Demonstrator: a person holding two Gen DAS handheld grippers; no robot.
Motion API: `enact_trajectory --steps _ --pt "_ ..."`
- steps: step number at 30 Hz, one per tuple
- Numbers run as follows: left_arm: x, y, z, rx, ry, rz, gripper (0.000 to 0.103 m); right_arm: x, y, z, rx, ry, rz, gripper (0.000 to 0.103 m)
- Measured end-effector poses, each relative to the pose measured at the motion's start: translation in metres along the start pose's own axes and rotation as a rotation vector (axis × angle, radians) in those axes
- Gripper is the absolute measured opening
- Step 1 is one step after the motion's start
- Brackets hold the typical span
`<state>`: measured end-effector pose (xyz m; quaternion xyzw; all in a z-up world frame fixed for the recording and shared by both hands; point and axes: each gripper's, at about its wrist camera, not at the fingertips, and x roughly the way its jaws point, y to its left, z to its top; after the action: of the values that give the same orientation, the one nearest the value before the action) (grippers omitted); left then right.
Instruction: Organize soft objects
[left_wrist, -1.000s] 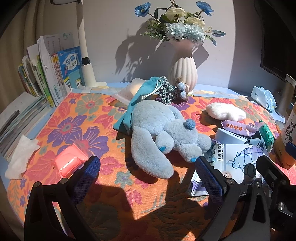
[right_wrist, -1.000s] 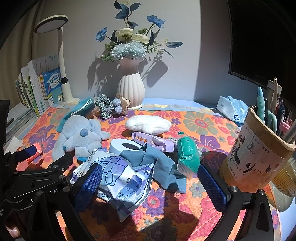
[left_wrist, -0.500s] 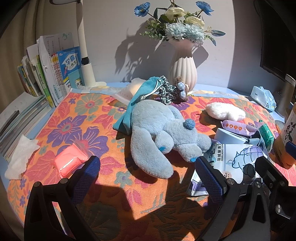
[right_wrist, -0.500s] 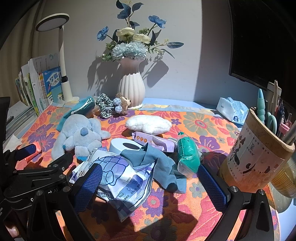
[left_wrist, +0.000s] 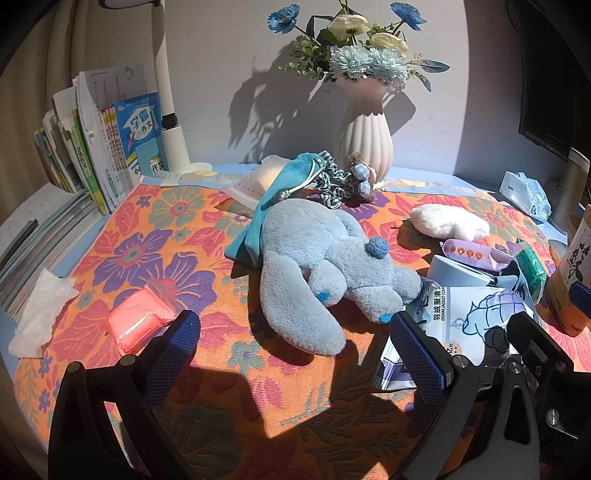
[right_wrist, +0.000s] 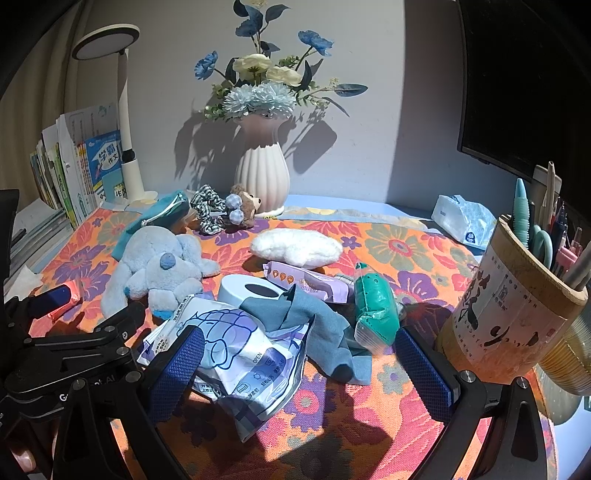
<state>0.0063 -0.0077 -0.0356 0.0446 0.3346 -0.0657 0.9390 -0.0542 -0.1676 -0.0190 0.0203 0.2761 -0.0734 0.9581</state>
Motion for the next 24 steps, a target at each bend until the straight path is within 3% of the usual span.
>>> enact_trajectory --steps 17,24 --pt "-0.003 0.002 0.0 -0.013 -0.014 0.001 0.102 -0.001 -0.001 0.0 -0.004 0.013 -0.005 0.103" --pt "-0.016 0.022 -0.001 -0.094 0.002 -0.109 0.102 -0.001 -0.015 0.002 0.058 0.011 0.052 0.103"
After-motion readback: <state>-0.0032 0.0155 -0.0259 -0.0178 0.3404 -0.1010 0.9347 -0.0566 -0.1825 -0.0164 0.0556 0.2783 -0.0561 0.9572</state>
